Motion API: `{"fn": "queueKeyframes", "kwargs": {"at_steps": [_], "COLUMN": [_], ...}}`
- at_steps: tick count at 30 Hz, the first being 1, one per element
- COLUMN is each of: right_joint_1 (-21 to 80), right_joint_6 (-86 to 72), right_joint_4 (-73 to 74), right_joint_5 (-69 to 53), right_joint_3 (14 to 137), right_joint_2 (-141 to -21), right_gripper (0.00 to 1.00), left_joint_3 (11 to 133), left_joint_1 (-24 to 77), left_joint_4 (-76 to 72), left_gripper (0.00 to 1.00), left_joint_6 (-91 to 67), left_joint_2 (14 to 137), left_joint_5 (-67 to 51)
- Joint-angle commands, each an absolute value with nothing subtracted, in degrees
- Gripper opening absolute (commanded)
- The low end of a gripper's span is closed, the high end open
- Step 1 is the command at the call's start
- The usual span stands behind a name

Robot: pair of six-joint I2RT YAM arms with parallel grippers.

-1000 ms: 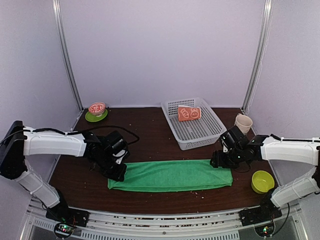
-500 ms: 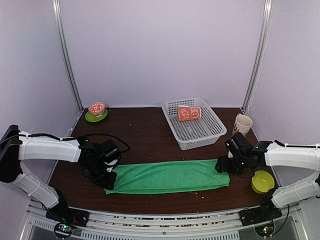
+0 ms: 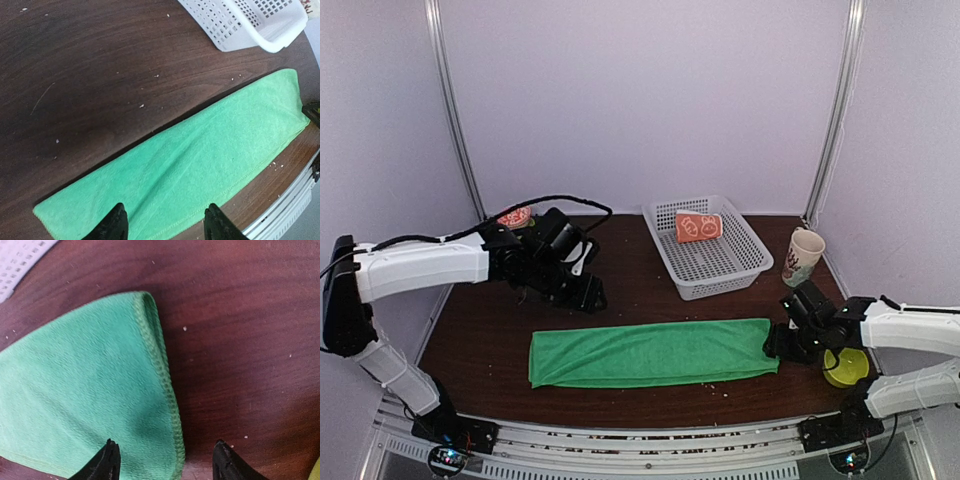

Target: Roll the towels

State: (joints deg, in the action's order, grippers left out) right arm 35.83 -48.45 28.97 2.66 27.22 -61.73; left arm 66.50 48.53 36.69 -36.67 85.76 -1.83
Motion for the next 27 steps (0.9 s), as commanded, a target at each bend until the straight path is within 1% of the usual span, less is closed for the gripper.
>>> {"fn": "queueKeyframes", "kwargs": {"at_steps": [1, 5, 10, 12, 14, 20, 24, 27], "right_joint_1": [35.5, 35.3, 34.9, 35.0, 35.0, 35.0, 34.9, 34.7], "right_joint_6": [-50.4, -53.8, -60.1, -62.5, -64.5, -65.5, -65.0, -64.5], "right_joint_4": [30.5, 30.1, 27.1, 25.6, 24.2, 26.0, 26.7, 28.0], "right_joint_5": [-0.2, -0.5, -3.8, -5.6, -7.5, -8.1, -8.4, -7.3], "right_joint_3": [24.4, 23.1, 20.0, 18.7, 17.3, 15.8, 15.2, 15.9], "right_joint_2": [-60.9, -60.6, -62.0, -63.0, -63.7, -63.8, -63.9, -62.2], "right_gripper": [0.63, 0.63, 0.62, 0.56, 0.49, 0.30, 0.12, 0.01], "left_joint_3": [68.3, 65.6, 62.6, 62.1, 61.7, 60.2, 60.0, 59.5], "left_joint_1": [48.4, 48.3, 48.3, 48.3, 48.3, 48.3, 48.3, 48.3], "left_joint_4": [30.0, 28.2, 27.2, 27.3, 27.3, 26.8, 27.3, 27.2], "left_gripper": [0.52, 0.49, 0.48, 0.48, 0.47, 0.46, 0.45, 0.44], "left_joint_6": [-35.8, -36.3, -36.8, -36.8, -36.8, -36.4, -36.1, -36.2], "left_joint_2": [93.8, 96.3, 94.8, 94.3, 93.9, 92.4, 92.0, 91.3], "left_joint_5": [-6.3, -7.0, -5.4, -4.7, -4.6, -4.5, -4.0, -4.0]}}
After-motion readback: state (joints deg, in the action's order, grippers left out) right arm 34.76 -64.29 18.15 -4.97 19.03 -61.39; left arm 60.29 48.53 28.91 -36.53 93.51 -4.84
